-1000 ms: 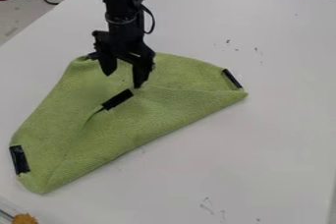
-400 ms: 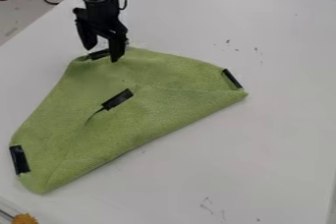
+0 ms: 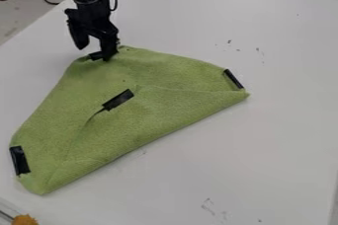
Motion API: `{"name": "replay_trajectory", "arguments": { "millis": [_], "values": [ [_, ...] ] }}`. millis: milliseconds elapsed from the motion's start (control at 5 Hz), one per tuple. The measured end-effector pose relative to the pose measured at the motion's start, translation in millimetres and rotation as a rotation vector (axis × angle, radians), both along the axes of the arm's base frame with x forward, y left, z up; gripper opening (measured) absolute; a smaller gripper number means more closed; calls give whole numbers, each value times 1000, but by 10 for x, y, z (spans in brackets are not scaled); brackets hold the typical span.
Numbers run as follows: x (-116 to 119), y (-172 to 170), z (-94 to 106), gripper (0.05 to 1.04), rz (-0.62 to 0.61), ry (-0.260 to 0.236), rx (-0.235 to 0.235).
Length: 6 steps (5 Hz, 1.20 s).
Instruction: Fold the cloth from left to right
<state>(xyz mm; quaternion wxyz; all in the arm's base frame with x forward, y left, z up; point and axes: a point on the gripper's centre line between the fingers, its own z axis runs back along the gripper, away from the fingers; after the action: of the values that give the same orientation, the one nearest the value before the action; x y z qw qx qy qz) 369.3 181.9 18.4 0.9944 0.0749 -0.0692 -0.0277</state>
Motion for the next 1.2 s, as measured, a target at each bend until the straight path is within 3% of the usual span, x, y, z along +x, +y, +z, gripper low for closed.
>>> {"name": "replay_trajectory", "arguments": {
  "millis": [400, 800, 1000, 1200],
  "values": [
    [42, 19, -69, 952, -14, 6, 0],
    [40, 12, -93, 409, -2, -7, -1],
    [42, -18, -83, 205, -9, -1, 16],
    [41, -48, -65, 98, -22, 4, 43]
  ]
}}
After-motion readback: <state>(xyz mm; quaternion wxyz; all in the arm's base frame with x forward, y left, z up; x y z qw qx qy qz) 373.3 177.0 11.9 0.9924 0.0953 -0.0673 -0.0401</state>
